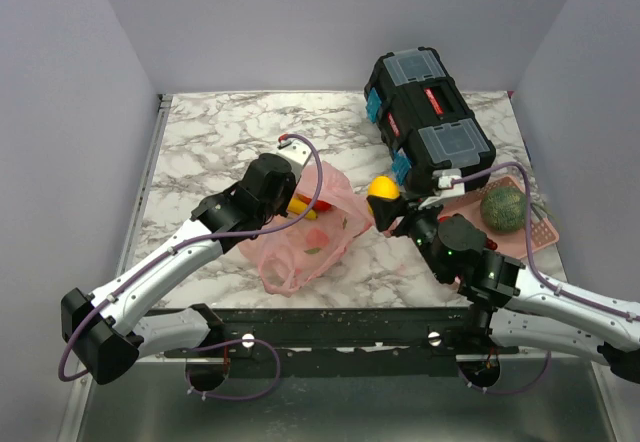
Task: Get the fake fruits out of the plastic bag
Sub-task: Place the fake fruit in the bin.
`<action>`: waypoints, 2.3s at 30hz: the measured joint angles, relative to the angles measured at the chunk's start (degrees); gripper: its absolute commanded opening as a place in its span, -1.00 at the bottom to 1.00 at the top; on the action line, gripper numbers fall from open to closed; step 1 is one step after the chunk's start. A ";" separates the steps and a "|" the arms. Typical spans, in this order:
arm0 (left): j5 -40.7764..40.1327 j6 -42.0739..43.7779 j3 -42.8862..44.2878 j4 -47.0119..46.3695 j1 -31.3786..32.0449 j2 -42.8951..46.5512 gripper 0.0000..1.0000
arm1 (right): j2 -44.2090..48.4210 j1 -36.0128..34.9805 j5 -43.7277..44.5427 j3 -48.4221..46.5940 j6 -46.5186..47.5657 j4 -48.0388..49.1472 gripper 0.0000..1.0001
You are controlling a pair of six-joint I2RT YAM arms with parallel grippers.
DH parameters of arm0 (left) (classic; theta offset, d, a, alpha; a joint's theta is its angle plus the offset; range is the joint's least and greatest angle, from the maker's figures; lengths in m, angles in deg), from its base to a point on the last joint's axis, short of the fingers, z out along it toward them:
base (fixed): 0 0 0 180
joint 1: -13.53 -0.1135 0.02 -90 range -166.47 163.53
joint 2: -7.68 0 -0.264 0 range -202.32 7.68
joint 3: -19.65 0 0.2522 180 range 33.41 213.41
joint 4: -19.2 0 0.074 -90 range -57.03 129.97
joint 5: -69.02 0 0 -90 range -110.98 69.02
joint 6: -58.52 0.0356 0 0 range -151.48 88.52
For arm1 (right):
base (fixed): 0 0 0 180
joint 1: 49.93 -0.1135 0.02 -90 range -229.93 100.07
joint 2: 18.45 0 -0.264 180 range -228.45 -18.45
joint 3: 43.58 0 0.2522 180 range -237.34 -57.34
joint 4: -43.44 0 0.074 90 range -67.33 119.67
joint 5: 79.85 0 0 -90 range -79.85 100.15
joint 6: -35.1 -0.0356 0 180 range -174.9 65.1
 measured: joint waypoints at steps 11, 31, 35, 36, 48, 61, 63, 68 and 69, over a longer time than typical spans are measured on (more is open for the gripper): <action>2.12 0.37 -0.02 -0.28 0.00 1.49 -1.00 | 6.67 0.92 25.99 4.07 -17.57 -16.22 -0.99; 7.63 1.09 -0.02 -0.24 -0.26 1.79 -1.00 | 3.58 33.51 19.06 5.38 -31.76 -28.85 -0.99; 8.02 1.11 -0.02 -0.24 -0.26 2.01 -1.00 | -2.23 39.78 14.82 5.38 -30.88 -26.36 -0.99; 8.07 1.16 -0.02 -0.24 -0.26 2.14 -1.00 | -3.89 41.68 13.29 5.40 -30.73 -25.66 -0.99; 8.07 1.25 -0.02 -0.26 -0.26 2.73 -1.00 | -14.64 54.23 -0.39 10.12 -30.91 -16.92 -0.99; 8.11 1.25 -0.02 -0.26 -0.26 2.73 -1.00 | -16.92 55.87 -2.10 13.79 -33.18 -10.93 0.24; 8.11 1.25 -0.02 -0.26 -0.26 2.71 -1.00 | -16.24 55.87 -2.86 13.79 -32.65 -10.97 0.59; 8.17 1.25 -0.02 -0.26 -0.26 2.71 -1.00 | -11.47 55.84 -5.51 13.77 -30.93 -12.55 1.00; 8.24 1.25 -0.02 -0.26 -0.26 2.67 -1.00 | -10.62 55.84 -6.12 13.77 -30.71 -12.98 1.00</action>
